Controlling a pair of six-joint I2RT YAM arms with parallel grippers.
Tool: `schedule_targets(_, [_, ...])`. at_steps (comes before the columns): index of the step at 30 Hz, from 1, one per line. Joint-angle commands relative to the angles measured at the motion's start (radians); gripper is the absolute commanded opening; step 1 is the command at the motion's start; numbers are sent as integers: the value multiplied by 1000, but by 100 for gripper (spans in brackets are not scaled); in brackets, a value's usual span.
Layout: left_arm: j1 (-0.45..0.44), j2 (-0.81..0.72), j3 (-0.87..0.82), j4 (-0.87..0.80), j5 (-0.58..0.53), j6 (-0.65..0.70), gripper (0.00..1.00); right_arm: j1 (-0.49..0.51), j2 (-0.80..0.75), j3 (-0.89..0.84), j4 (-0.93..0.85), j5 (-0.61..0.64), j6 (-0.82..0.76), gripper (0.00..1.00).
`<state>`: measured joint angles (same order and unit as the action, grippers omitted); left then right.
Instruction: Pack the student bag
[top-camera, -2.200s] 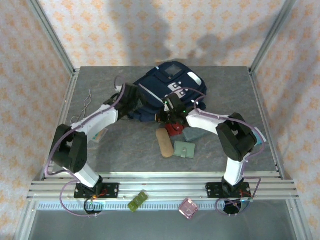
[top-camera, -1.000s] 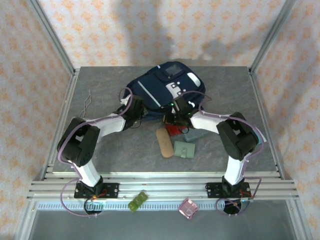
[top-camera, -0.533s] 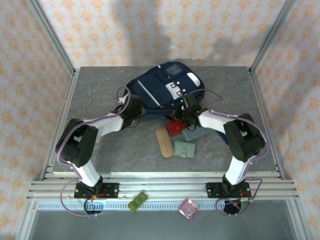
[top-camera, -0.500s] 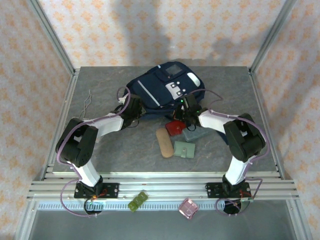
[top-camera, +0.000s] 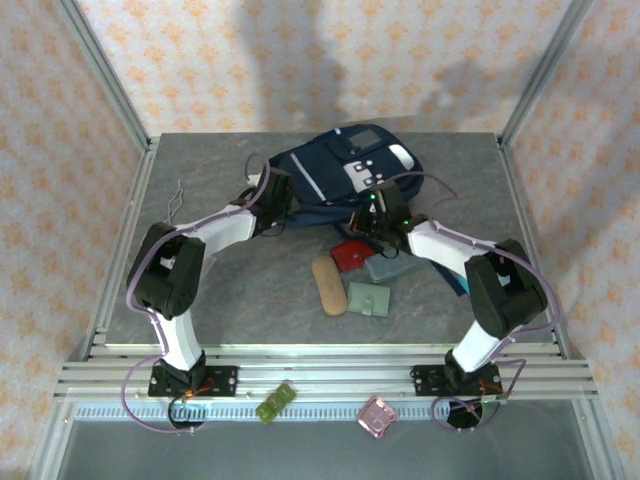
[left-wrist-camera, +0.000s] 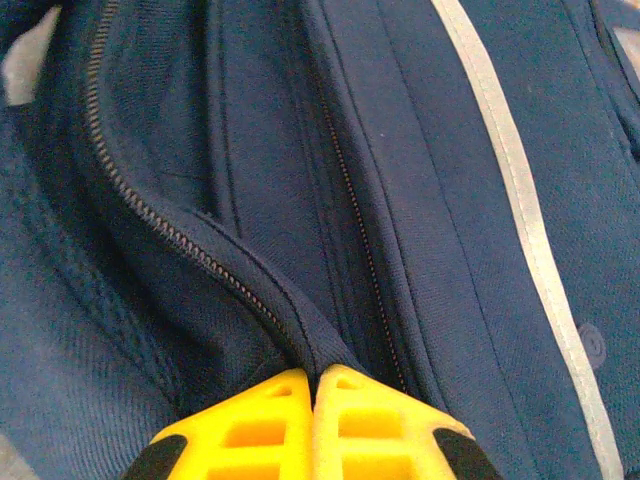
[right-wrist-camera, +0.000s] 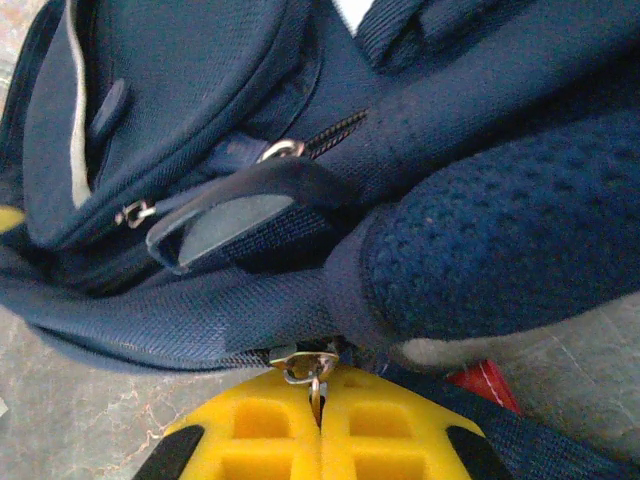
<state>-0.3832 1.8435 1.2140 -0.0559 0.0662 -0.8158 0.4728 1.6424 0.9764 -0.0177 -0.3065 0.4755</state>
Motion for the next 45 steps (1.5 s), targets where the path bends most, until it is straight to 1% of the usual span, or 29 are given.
schedule_targets(1, [47, 46, 101, -21, -126, 66, 0, 19, -48, -32, -8, 5, 30, 0])
schedule_targets(4, [56, 58, 158, -33, -135, 82, 0, 61, -17, -26, 14, -24, 37, 0])
schedule_targets(6, [59, 96, 182, -43, -141, 90, 0, 89, 9, -10, 23, -36, 37, 0])
schedule_targets(11, [60, 72, 151, -40, -105, 92, 0, 110, 62, 15, 46, -86, 37, 0])
schedule_targets(12, [60, 47, 127, -29, -86, 89, 6, 110, 68, 16, 49, -94, 35, 0])
schedule_targets(15, [50, -37, 32, 17, -53, 78, 30, 110, 88, 24, 42, -123, 21, 0])
schedule_targets(17, [37, -88, -25, 36, -47, 70, 40, 110, 97, 30, 32, -133, 13, 0])
schedule_targets(18, [28, -110, -51, 45, -41, 66, 43, 110, 98, 28, 30, -137, 10, 0])
schedule_targets(23, [-38, -167, -115, 72, 4, 52, 48, 112, 93, 33, 15, -154, -5, 4])
schedule_targets(25, [-68, -176, -135, 105, 21, 45, 53, 112, 85, 36, 3, -153, -8, 6])
schedule_targets(26, [-79, -175, -141, 116, 28, 35, 55, 112, 77, 36, -2, -153, -10, 7])
schedule_targets(28, [-97, -164, -159, 153, 51, 17, 57, 112, 58, 33, -7, -147, -11, 13])
schedule_targets(31, [-121, -120, -153, 171, 58, 7, 61, 112, 33, 30, -23, -136, -17, 17])
schedule_targets(35, [-137, -66, -140, 184, 18, 19, 63, 111, -6, 19, -37, -126, -17, 22])
schedule_targets(40, [-137, -8, -128, 184, -25, 32, 61, 107, -67, -10, -49, -108, -13, 23])
schedule_targets(43, [-134, 21, -116, 168, -44, 41, 55, 95, -103, -27, -58, -101, -12, 23])
schedule_targets(44, [-132, 27, -119, 173, -48, 41, 50, 87, -115, -32, -63, -101, -12, 24])
schedule_targets(45, [-127, 31, -122, 176, -48, 40, 42, 77, -125, -38, -64, -101, -10, 24])
